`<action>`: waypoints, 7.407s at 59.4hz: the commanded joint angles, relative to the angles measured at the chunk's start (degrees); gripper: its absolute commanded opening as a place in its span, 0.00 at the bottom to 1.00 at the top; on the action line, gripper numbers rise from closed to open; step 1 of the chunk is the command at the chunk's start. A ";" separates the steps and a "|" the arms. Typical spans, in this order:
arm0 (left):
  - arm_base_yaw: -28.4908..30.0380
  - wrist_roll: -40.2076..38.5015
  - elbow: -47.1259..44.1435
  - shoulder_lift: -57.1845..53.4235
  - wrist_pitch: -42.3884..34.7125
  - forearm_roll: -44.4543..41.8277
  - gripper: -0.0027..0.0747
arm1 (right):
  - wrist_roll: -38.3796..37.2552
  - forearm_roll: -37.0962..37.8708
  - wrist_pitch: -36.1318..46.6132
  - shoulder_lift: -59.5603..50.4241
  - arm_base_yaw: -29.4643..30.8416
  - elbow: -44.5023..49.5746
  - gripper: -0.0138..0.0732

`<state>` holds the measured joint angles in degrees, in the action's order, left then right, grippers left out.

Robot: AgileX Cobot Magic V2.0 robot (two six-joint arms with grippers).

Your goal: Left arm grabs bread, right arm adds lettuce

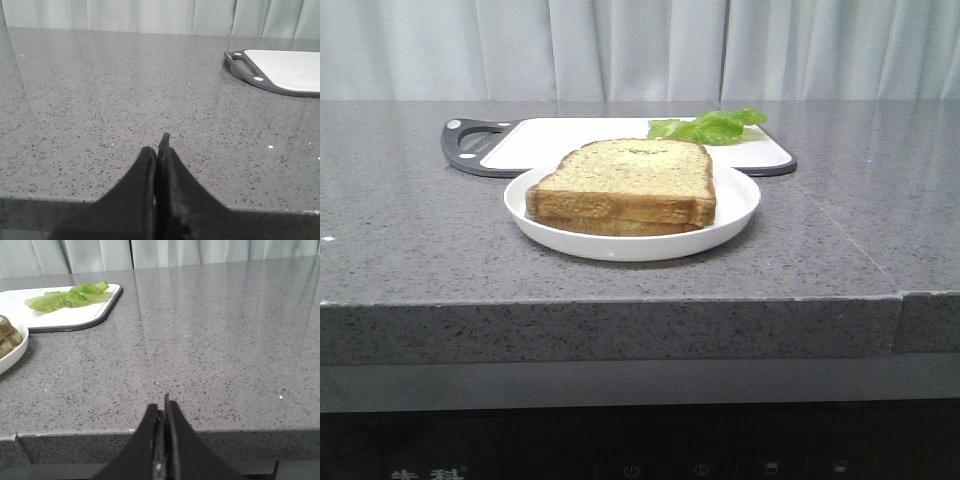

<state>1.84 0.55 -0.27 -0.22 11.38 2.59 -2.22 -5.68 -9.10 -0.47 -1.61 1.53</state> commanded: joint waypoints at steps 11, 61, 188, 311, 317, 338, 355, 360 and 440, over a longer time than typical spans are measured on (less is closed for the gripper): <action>0.07 -0.02 -0.31 -1.08 -4.68 0.51 0.01 | 0.29 0.33 4.74 -1.33 0.30 -0.11 0.09; 0.07 -0.02 -0.31 -1.08 -4.68 0.51 0.01 | 0.29 0.33 4.74 -1.33 0.30 -0.11 0.09; -0.04 -1.05 29.61 26.08 1.69 0.24 0.83 | 0.55 3.16 -6.87 21.70 0.30 -33.08 0.74; -34.88 -1.05 77.92 96.33 27.48 9.85 0.17 | 0.55 3.16 -8.58 21.75 0.30 -33.08 0.81; -34.88 -1.05 77.92 96.33 28.44 9.85 0.03 | 0.55 3.16 -8.58 21.75 0.30 -33.08 0.81; -34.88 -1.05 78.05 95.39 28.30 9.76 0.01 | 0.55 3.16 -8.58 21.75 0.30 -33.08 0.81; -34.88 -1.05 78.05 89.52 25.51 9.87 0.01 | 0.55 3.16 -8.58 21.75 0.30 -33.08 0.81; -34.88 -1.05 78.05 87.56 23.87 9.87 0.01 | 0.55 3.16 -8.58 21.75 0.30 -33.08 0.81; -20.65 -1.05 37.36 40.06 -13.08 -0.59 0.01 | 3.39 3.16 -3.55 35.15 0.24 -34.67 0.81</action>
<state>-19.31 0.00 35.62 41.40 2.68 1.84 0.00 -3.15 -19.29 28.71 -1.61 -30.02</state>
